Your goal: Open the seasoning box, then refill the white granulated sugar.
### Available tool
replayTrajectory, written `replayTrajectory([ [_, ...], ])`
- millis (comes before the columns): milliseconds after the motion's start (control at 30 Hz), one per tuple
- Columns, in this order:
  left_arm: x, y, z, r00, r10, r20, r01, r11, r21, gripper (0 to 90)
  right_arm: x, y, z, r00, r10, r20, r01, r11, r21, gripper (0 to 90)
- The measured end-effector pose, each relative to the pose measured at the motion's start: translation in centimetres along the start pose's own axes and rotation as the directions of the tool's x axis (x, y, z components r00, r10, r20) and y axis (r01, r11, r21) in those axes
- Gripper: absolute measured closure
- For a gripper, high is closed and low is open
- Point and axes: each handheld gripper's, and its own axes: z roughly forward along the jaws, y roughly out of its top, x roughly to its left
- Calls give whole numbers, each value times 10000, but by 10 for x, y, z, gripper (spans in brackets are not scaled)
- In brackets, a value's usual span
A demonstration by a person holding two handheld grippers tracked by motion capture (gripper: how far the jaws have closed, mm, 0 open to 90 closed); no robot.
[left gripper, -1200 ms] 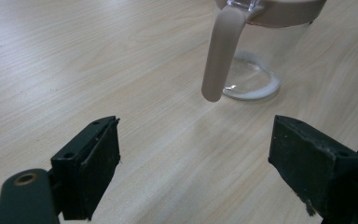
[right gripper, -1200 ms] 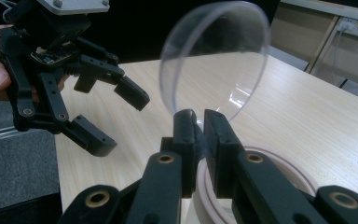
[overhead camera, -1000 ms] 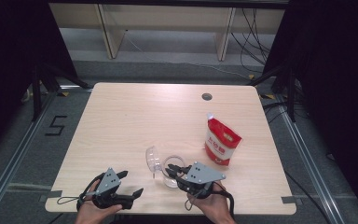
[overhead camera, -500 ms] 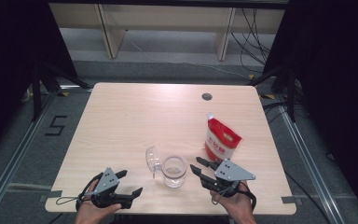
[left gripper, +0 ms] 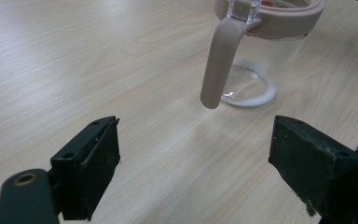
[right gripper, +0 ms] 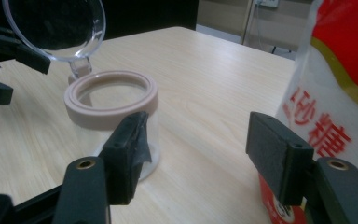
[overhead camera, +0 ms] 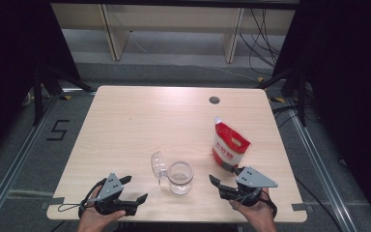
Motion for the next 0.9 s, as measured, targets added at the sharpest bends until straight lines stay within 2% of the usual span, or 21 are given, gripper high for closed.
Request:
replayTrajectory([
  [33,0,0,0,10000,-10,21,10,10000,-35,157,-2,-1,-2,9999,-133,-69,133,9999,-46,379],
  [167,1,0,1,10000,6,-13,-6,10000,-45,157,-7,-7,-8,9999,-126,59,126,9999,46,351],
  [200,2,0,1,10000,-6,-17,6,10000,-48,157,-6,-9,-12,9998,185,75,-186,9996,212,346],
  [267,1,0,1,10000,-68,-12,67,9999,-100,157,-11,-11,-13,9993,-323,165,321,9994,143,334],
  [300,1,1,0,10000,-2,-76,2,10000,-6,157,-10,-14,-14,9999,23,116,-27,9994,344,323],
  [333,2,0,0,10000,12,0,-12,9999,-115,157,-10,-15,-15,9997,-43,227,36,9996,291,316],
  [367,1,0,-1,10000,2,-97,-2,10000,-34,157,-10,-16,-16,9999,37,156,-43,9993,376,310],
  [400,1,0,0,9999,-15,-107,14,10000,-66,157,-10,-17,-17,9994,41,338,-54,9993,366,298],
  [433,2,0,0,9999,-24,-100,23,9999,-124,157,-12,-18,-18,9995,132,285,-145,9990,430,285],
  [467,3,0,0,9999,-15,-110,13,9999,-131,157,-14,-18,-18,9995,-117,286,105,9991,420,283],
  [500,3,0,-1,9997,42,-227,-42,10000,-19,157,-15,-20,-18,9994,-31,343,19,9993,367,276],
  [533,2,0,-1,9998,-109,-188,106,9999,-131,156,-15,-20,-19,9991,66,427,-86,9989,458,270],
  [567,3,0,-1,9999,-47,-119,45,9999,-123,156,-15,-20,-20,9983,76,578,-102,9989,450,270],
  [600,3,0,-1,9999,-67,-121,65,9999,-157,156,-17,-21,-20,9982,-70,592,51,9995,322,270],
  [733,3,1,-2,9998,-50,-183,47,9999,-157,156,-20,-21,-26,9936,465,1032,-499,9983,304,267],
  [800,4,1,-2,9998,-162,-154,158,9996,-213,157,-26,-22,-27,9922,351,1199,-375,9991,173,254],
  [833,5,1,-3,9996,-86,-251,82,9999,-145,156,-27,-22,-29,9902,539,1286,-567,9982,180,246],
  [900,5,1,-2,9996,-108,-254,103,9998,-190,156,-30,-23,-30,9879,539,1456,-571,9982,179,234],
])
